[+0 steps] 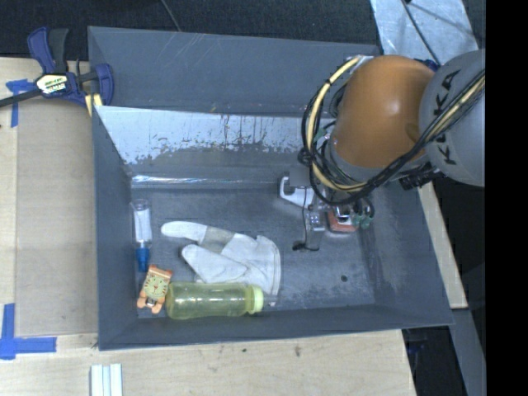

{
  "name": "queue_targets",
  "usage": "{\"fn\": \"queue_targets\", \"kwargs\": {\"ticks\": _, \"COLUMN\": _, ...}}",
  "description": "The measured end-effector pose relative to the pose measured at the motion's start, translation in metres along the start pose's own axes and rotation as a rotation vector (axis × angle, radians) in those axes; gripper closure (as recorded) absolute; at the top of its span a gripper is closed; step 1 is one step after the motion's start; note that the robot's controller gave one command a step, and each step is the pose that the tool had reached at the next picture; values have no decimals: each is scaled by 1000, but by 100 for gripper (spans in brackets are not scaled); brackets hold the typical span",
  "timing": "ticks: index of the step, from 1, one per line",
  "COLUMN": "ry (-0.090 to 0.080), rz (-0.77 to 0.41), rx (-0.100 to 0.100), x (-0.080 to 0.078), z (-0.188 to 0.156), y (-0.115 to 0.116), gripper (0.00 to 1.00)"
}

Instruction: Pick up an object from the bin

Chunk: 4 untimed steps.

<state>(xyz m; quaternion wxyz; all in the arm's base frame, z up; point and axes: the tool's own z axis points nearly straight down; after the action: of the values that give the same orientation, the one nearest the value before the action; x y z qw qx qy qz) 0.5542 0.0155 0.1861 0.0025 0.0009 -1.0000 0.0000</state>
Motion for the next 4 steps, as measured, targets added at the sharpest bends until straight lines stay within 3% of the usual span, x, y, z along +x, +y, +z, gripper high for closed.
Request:
{"fn": "queue_targets", "kwargs": {"ticks": 1, "ry": -8, "rz": 0, "rx": 0, "x": -1, "z": -5, "y": 0, "gripper": 0}}
{"fn": "queue_targets", "kwargs": {"ticks": 2, "ry": -12, "rz": -43, "rx": 0, "x": -7, "z": -7, "y": 8, "gripper": 100}}
{"fn": "queue_targets", "kwargs": {"ticks": 3, "ry": -12, "rz": -42, "rx": 0, "x": -7, "z": -7, "y": 8, "gripper": 0}}
{"fn": "queue_targets", "kwargs": {"ticks": 4, "ry": -12, "rz": -42, "rx": 0, "x": -7, "z": -7, "y": 8, "gripper": 0}}
